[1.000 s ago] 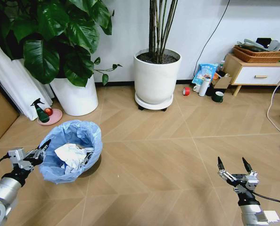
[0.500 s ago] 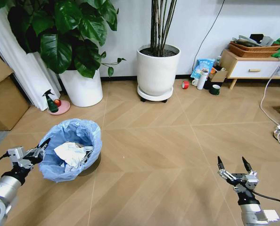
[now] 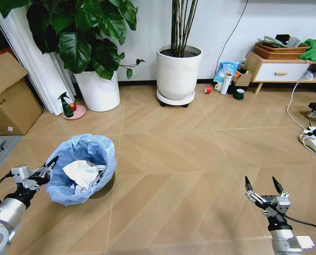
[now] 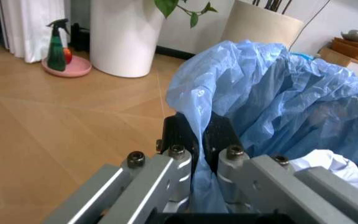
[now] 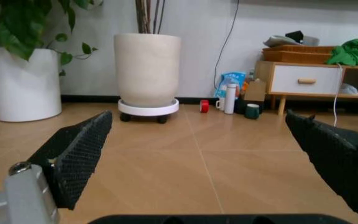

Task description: Pick up the trash bin and place the garbage on the floor into it.

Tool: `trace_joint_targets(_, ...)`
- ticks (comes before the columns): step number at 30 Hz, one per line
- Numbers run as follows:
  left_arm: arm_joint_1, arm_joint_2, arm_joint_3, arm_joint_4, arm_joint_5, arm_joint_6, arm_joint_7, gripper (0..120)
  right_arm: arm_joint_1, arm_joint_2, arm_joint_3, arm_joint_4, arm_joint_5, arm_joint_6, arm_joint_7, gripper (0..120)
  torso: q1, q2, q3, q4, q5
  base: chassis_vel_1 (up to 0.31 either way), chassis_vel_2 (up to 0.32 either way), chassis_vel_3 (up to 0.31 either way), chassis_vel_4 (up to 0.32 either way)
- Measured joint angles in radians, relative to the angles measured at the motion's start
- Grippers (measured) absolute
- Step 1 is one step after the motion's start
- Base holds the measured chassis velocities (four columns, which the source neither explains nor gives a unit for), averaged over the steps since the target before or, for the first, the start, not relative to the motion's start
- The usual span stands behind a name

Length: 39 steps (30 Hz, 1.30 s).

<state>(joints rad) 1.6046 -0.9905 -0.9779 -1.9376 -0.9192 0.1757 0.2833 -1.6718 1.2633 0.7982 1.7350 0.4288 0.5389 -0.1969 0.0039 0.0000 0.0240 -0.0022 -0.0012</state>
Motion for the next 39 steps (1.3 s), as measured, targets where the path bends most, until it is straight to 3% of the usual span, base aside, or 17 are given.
trace_joint_targets(39,0.027,-0.010,-0.019,-0.022,-0.005,-0.001,0.001,0,-0.024,-0.005,0.009,0.022,0.019,0.009,-0.018,100,0.000,0.000,0.000,0.0000,0.0004,0.217,-0.158,-0.217,0.158)
